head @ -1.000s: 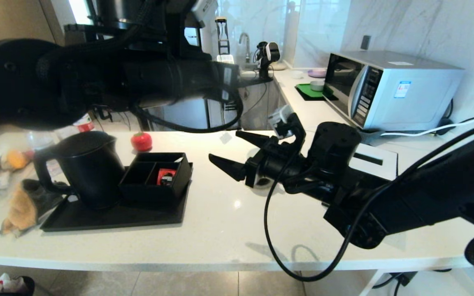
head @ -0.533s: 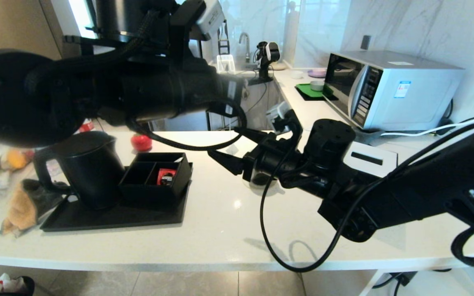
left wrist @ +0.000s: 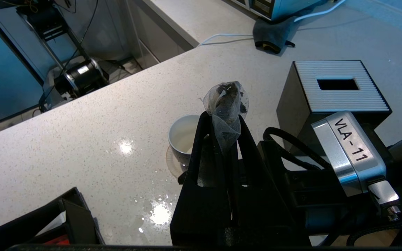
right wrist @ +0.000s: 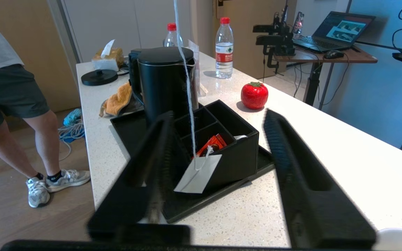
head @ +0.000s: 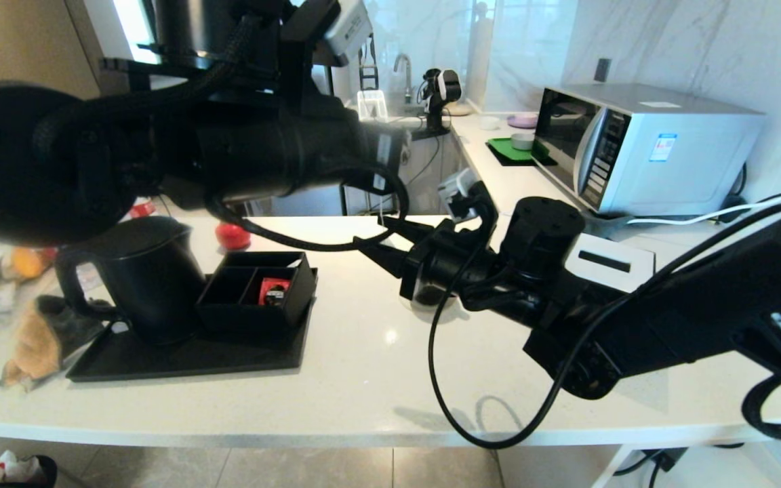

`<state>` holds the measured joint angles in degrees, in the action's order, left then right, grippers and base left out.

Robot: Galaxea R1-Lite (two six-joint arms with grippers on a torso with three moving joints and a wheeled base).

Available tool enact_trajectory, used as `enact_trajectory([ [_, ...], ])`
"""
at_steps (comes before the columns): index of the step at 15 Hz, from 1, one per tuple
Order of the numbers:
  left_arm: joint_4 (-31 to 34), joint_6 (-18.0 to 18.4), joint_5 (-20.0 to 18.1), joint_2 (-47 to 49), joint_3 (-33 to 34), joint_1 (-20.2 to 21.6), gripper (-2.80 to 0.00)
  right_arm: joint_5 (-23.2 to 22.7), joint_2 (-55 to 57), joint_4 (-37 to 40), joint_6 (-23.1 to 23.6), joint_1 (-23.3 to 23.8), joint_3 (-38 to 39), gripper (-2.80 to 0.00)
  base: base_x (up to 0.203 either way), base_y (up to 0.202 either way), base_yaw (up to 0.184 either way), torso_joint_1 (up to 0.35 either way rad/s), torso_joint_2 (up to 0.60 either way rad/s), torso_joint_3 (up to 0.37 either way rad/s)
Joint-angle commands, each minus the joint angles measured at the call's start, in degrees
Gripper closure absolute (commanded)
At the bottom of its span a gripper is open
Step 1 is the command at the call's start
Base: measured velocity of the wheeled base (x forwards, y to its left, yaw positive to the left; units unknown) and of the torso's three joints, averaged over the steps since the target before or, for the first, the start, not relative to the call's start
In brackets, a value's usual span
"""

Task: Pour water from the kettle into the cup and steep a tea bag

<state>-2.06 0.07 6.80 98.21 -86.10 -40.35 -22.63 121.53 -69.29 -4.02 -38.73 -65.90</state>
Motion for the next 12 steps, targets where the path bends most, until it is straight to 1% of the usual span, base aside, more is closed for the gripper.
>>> enact_trajectory([
  [1,0.0,0.0,0.1,0.1,0.0,0.0,0.00,-0.1,-0.2,-0.4,0.0,0.0,0.0,0.00,0.000,0.000,0.000,0.000,0.00,0.000],
  [8,0.0,0.1,0.1,-0.2,-0.2,-0.1,0.00,0.0,-0.3,-0.2,0.0,0.0,-0.1,0.00,0.000,0.000,0.000,0.000,0.00,0.000],
  [12,0.0,0.1,0.1,-2.2,2.0,-0.4,0.00,0.2,-0.6,0.1,0.1,1.3,-0.4,0.00,0.000,0.000,0.000,0.000,0.00,0.000],
])
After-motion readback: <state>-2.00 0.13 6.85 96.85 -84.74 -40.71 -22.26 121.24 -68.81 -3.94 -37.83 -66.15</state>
